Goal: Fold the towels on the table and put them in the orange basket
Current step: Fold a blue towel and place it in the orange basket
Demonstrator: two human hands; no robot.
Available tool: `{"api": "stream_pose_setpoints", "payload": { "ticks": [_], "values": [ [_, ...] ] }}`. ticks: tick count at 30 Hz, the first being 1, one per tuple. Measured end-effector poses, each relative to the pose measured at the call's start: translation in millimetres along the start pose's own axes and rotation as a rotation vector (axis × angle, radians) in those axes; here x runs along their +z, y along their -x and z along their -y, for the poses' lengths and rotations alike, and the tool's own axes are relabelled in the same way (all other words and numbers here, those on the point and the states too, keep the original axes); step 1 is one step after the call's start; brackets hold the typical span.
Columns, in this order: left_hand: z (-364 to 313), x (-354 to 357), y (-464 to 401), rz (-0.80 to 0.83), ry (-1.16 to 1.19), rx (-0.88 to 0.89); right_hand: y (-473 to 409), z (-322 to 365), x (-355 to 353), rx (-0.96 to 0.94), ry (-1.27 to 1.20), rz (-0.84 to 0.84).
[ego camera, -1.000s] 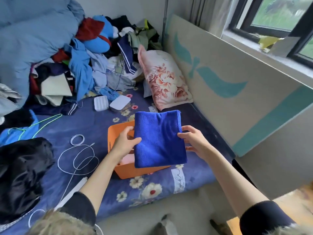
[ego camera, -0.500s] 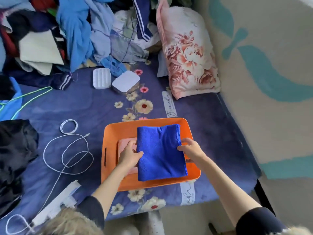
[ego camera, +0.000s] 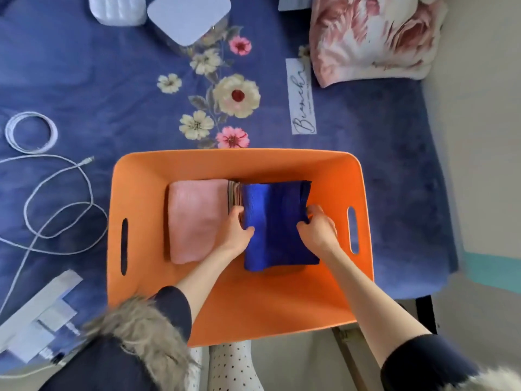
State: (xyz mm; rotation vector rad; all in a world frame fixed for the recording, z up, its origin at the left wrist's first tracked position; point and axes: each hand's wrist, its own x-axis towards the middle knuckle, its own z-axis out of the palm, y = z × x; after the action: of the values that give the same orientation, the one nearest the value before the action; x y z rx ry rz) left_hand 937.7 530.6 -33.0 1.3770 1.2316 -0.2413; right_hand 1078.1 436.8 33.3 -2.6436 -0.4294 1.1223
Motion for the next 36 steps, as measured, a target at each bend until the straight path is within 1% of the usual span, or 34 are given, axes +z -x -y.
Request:
{"api": "stream_pose_setpoints", "payload": {
  "ticks": [6,8,10,11,13,15,16,18,20,23,28,31,36],
  "values": [
    [5.4,5.1,-31.7,-0.031,-0.015,-0.004,-18.1,8.0,14.7,0.05,0.077,0.04],
    [5.9,6.7,-32.0,-0.037,-0.003,-0.016,-22.8,8.3,19.7,0.06,0.11,0.02],
    [4.8,5.4,-24.9,-0.082,-0.029,0.018,-25.0,5.9,24.5,0.01,0.194,-0.043],
    [4.4,3.4,-19.5,-0.107,-0.075,0.071,-24.2,3.5,26.6,-0.043,0.26,-0.069],
    [5.7,-1.4,-6.0,-0.119,-0.228,0.245,-19.3,-3.5,30.4,-0.169,0.483,-0.077],
    [8.7,-4.7,3.6,-0.106,-0.488,0.434,-13.6,-14.3,38.3,-0.307,0.759,-0.027],
    [10.8,-4.1,5.6,-0.073,-0.638,0.495,-11.0,-19.6,42.8,-0.358,0.86,-0.002],
    [16.0,0.7,3.2,0.042,-0.906,0.539,-9.8,-27.9,49.4,-0.385,0.971,0.041],
    [23.5,7.6,-5.6,0.108,-1.123,0.581,-16.1,-31.8,51.3,-0.347,0.973,0.081],
    [33.2,14.4,-21.4,0.1,-1.296,0.636,-31.7,-33.7,50.6,-0.317,0.954,0.13],
    [32.4,16.6,-35.3,0.022,-1.305,0.636,-47.9,-32.3,52.2,-0.321,0.965,0.118],
    [24.5,14.4,-41.4,0.038,-1.321,0.614,-53.7,-28.2,51.5,-0.326,1.038,0.102],
    [14.9,13.7,-52.8,0.077,-1.394,0.569,-66.6,-27.5,53.2,-0.322,1.082,0.126]
  ]
}}
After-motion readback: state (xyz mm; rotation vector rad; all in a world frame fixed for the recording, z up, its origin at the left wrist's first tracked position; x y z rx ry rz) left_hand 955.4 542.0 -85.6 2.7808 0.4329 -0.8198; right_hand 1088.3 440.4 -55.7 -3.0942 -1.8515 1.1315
